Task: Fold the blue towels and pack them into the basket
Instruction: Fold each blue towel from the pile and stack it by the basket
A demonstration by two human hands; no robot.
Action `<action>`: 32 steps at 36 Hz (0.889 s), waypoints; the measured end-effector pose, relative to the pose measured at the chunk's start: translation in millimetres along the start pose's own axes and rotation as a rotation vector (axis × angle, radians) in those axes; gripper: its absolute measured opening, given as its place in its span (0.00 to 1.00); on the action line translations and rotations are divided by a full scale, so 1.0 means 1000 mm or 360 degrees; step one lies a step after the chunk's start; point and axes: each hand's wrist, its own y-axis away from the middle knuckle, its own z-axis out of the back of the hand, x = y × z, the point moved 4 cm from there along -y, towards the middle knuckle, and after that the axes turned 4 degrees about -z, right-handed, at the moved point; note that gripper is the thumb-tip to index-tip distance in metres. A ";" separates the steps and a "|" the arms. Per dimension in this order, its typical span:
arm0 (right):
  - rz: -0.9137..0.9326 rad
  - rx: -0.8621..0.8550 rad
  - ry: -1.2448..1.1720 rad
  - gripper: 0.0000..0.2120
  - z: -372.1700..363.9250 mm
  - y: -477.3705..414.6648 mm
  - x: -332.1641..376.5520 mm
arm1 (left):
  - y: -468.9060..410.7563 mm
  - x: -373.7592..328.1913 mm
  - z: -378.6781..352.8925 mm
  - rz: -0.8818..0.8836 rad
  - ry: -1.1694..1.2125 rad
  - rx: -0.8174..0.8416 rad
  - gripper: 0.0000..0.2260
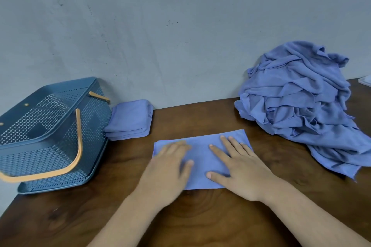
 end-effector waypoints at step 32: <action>-0.0001 0.0057 -0.0023 0.42 0.002 0.001 0.000 | -0.082 0.094 0.014 0.0359 -0.0095 0.0126 0.05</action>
